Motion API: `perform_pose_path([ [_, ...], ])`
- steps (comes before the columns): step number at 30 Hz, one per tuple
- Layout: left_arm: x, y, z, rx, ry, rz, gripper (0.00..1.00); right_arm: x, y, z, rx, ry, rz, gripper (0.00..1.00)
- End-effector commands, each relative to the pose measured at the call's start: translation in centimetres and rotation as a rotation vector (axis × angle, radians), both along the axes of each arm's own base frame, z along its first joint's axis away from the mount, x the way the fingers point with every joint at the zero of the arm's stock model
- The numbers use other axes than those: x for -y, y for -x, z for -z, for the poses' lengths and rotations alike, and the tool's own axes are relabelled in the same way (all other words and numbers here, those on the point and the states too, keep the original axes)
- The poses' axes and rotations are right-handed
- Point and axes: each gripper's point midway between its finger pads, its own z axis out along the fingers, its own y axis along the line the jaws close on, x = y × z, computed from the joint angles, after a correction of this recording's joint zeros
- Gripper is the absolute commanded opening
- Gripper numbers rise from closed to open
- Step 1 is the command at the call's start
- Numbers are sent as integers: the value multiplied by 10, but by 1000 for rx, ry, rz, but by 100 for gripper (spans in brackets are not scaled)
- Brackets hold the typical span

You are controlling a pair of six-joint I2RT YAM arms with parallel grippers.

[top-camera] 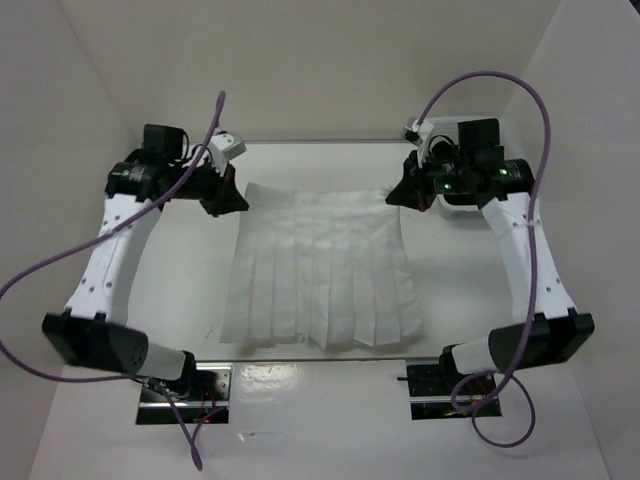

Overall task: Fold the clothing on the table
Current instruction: Flatten the skirt out

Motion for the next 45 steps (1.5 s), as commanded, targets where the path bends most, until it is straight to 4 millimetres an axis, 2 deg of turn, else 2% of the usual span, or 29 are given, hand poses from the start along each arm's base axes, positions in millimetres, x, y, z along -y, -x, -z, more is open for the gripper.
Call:
perform_pose_path([
  [1,-8,-41,65,-103,-45,-25,0,11,-50,51,-85,41,91,0],
  [3,-9,-67,98,-150,-65,-47,0,12,-67,75,-123,56,113,0],
  [4,-10,-76,111,-164,-76,-54,0,12,-79,97,-192,56,142,0],
  [6,-9,-99,139,-220,-80,-70,0,15,-104,114,-176,74,181,0],
  [7,-14,-117,135,-197,-83,-100,0,13,-114,121,-191,78,208,0],
  [8,-13,-129,154,-227,-87,-99,0,14,-133,135,-192,90,233,0],
  [13,-34,-193,180,-207,-130,-201,0,11,-191,184,-231,161,289,0],
  [14,-34,-194,180,-207,-130,-202,0,11,-196,176,-211,155,291,0],
  [15,-35,-200,192,-229,-135,-215,0,12,-203,191,-240,170,310,0],
  [16,-35,-215,181,-196,-124,-237,0,13,-210,199,-235,200,330,0],
  [17,-38,-223,192,-210,-140,-260,2,13,-224,188,-204,194,353,0],
  [18,-40,-231,192,-204,-146,-281,23,11,-228,206,-245,214,364,0],
  [19,-42,-239,191,-194,-149,-299,37,12,-236,206,-247,218,383,1],
  [20,-42,-250,188,-187,-142,-321,50,14,-252,189,-200,217,417,8],
  [21,-45,-257,187,-182,-144,-344,62,16,-259,188,-207,219,450,15],
  [22,-45,-262,186,-177,-141,-359,81,20,-268,197,-214,231,488,29],
  [24,-57,-273,183,-177,-147,-438,96,39,-292,177,-153,260,635,65],
  [26,-62,-277,190,-193,-149,-489,100,59,-310,158,-89,283,774,70],
  [28,-63,-273,189,-197,-152,-504,100,60,-312,147,-69,284,806,75],
  [30,-48,-265,187,-198,-136,-465,100,58,-305,136,-56,286,810,81],
  [31,-38,-259,186,-201,-116,-433,100,48,-295,147,-83,303,768,83],
  [32,-29,-245,188,-225,-113,-406,100,41,-287,133,-61,288,743,83],
  [33,-9,-235,188,-230,-113,-353,100,36,-280,135,-76,274,715,84],
  [34,6,-226,183,-232,-96,-313,100,20,-262,157,-119,308,659,85],
  [35,16,-221,188,-235,-108,-284,100,15,-254,145,-87,306,639,85],
  [36,37,-206,191,-252,-114,-221,100,13,-239,169,-131,347,630,86],
  [37,47,-197,195,-274,-116,-195,100,6,-231,173,-125,367,606,87],
  [40,60,-184,210,-270,-173,-180,100,13,-213,176,-134,391,602,89],
  [45,67,-188,199,-234,-154,-166,100,21,-201,190,-143,434,604,89],
])
